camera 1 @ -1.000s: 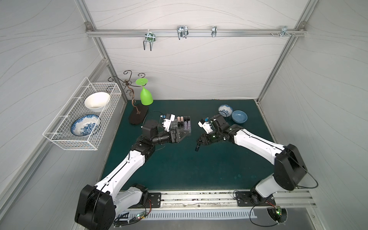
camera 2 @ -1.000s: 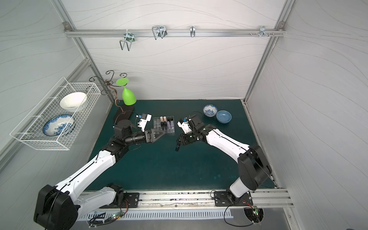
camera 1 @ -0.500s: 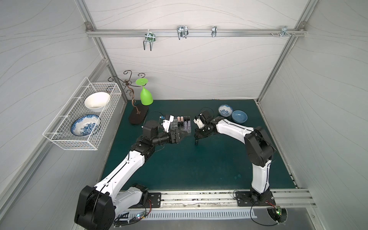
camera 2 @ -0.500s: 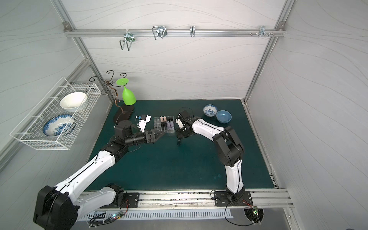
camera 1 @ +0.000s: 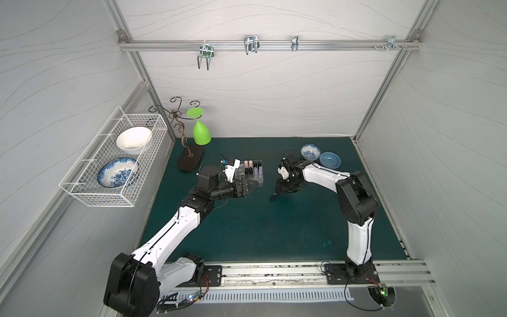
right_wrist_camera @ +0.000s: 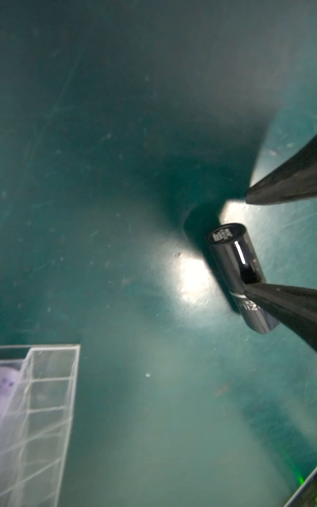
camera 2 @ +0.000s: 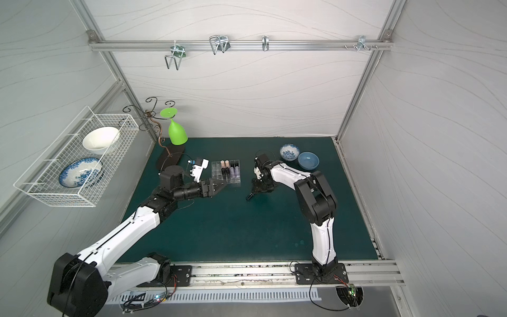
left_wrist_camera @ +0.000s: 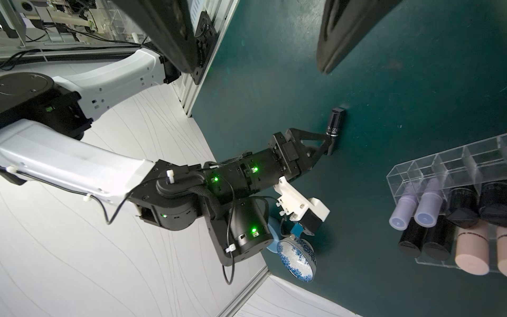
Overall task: Arrange the lipsticks in the organizer
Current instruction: Place the lipstick at the center of the board.
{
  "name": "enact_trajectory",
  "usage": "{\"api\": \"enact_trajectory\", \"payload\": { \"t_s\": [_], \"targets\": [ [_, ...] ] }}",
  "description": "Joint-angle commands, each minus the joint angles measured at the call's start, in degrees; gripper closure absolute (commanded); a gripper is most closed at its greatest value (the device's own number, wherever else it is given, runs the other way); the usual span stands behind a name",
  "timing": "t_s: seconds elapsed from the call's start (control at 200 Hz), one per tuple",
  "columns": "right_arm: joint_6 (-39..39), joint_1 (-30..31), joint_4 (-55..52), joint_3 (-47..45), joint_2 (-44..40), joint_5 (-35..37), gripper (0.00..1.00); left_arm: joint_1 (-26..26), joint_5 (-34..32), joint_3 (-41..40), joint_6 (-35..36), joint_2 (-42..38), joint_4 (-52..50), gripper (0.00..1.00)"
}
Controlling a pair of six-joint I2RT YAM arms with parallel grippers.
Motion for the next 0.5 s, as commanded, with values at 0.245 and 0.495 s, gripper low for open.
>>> {"api": "enact_trajectory", "payload": {
  "t_s": [0.245,0.495],
  "targets": [
    [-12.84,4.94,-13.47,-1.25,-7.76,14.64,0.12,-0.07,-2.0,3.2,2.28,1.37,-1.26,0.26],
    [-21.6,10.36,-13.85,2.66,0.3,19.31,0.01,-0.07,-2.19,3.0,2.09,1.83,-0.88,0.26]
  ]
}}
